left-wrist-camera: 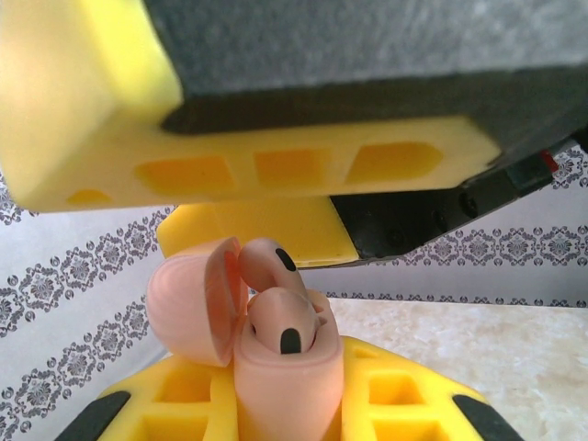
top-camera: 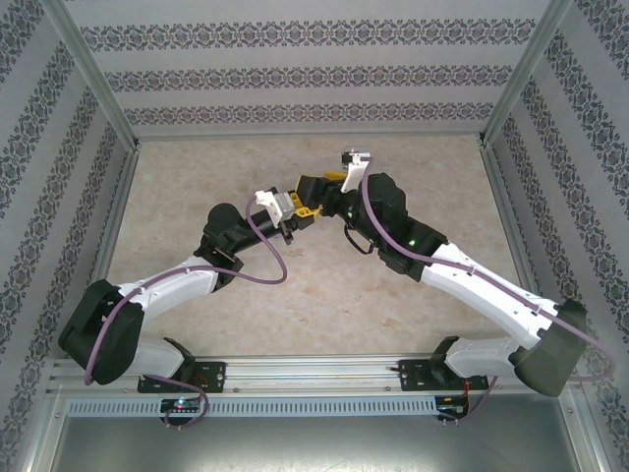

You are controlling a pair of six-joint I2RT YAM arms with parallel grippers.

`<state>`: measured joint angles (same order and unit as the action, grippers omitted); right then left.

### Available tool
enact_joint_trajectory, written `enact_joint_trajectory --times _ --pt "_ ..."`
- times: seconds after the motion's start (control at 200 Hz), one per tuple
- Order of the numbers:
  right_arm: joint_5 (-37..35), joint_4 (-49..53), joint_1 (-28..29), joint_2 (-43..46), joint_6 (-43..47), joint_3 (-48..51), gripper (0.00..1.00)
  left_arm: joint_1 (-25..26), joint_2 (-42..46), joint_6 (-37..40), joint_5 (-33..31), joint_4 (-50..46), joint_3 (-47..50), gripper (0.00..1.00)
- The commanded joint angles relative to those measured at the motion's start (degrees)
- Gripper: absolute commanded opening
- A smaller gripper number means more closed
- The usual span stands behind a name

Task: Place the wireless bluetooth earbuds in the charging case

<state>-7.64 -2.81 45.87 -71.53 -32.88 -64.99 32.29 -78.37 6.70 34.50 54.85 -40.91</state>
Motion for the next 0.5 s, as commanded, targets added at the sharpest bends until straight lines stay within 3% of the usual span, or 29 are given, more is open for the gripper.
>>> enact_joint_trajectory --times 0.0,0.495 --pt "1.93 -0.71 -0.66 0.51 -1.83 -1.63 0.71 0.66 0.86 0.64 1.01 3.86 -0.75 0.00" --pt "2.20 0.56 -3.99 5.39 -3.04 -0.39 0.80 0.67 -0.12 0.92 -0.40 4.34 -0.83 0.00"
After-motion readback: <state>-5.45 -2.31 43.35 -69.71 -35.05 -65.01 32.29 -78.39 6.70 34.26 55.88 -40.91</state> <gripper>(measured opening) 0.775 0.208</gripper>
